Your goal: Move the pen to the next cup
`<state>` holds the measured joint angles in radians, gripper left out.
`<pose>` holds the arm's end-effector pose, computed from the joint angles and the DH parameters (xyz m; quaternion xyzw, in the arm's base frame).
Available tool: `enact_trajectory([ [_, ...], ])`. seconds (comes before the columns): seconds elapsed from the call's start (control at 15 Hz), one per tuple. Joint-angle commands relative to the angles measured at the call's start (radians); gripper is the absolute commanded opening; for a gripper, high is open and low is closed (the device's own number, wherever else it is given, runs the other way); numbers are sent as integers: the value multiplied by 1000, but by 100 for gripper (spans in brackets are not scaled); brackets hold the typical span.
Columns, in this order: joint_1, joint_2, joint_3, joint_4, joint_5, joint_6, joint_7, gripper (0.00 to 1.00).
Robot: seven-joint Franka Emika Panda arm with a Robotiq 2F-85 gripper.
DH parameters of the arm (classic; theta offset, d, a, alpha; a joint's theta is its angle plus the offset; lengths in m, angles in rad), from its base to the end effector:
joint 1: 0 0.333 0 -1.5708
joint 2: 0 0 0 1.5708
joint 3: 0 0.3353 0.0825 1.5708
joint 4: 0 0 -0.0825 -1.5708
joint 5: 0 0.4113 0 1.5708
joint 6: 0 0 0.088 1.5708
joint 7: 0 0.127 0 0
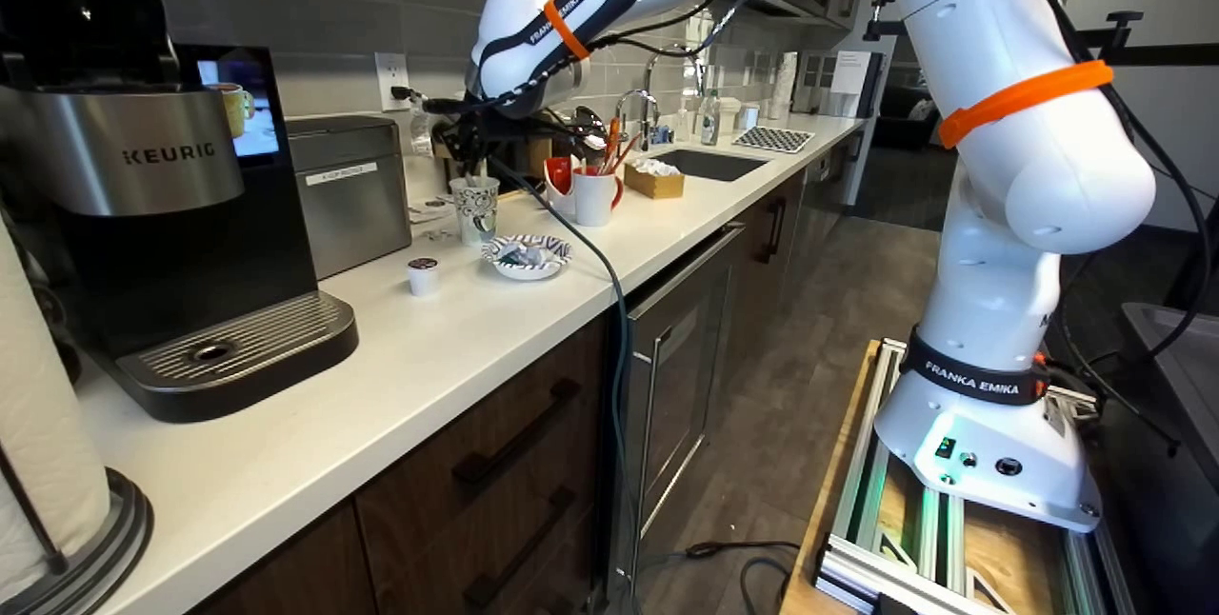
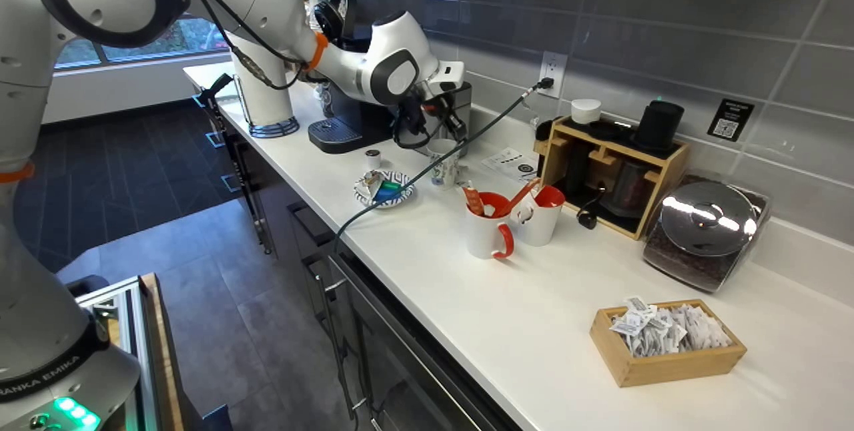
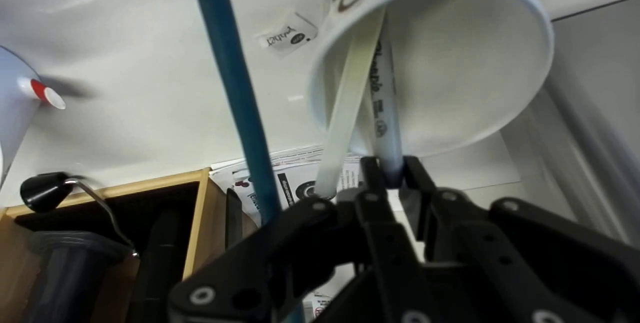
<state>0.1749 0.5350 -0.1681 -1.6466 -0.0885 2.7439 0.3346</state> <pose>0.7676 0.0277 0.3549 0.9528 -0.0995 0.2863 0.0172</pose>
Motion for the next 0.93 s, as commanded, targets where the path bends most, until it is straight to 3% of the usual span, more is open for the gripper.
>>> enact_trajectory([
  [0.0, 11, 3, -8, 14, -16, -40, 39, 0],
  [0.53, -1, -111, -6, -62, -10, -49, 47, 3],
  [0.87, -56, -232, 56, -154, 71, -6, 22, 3],
])
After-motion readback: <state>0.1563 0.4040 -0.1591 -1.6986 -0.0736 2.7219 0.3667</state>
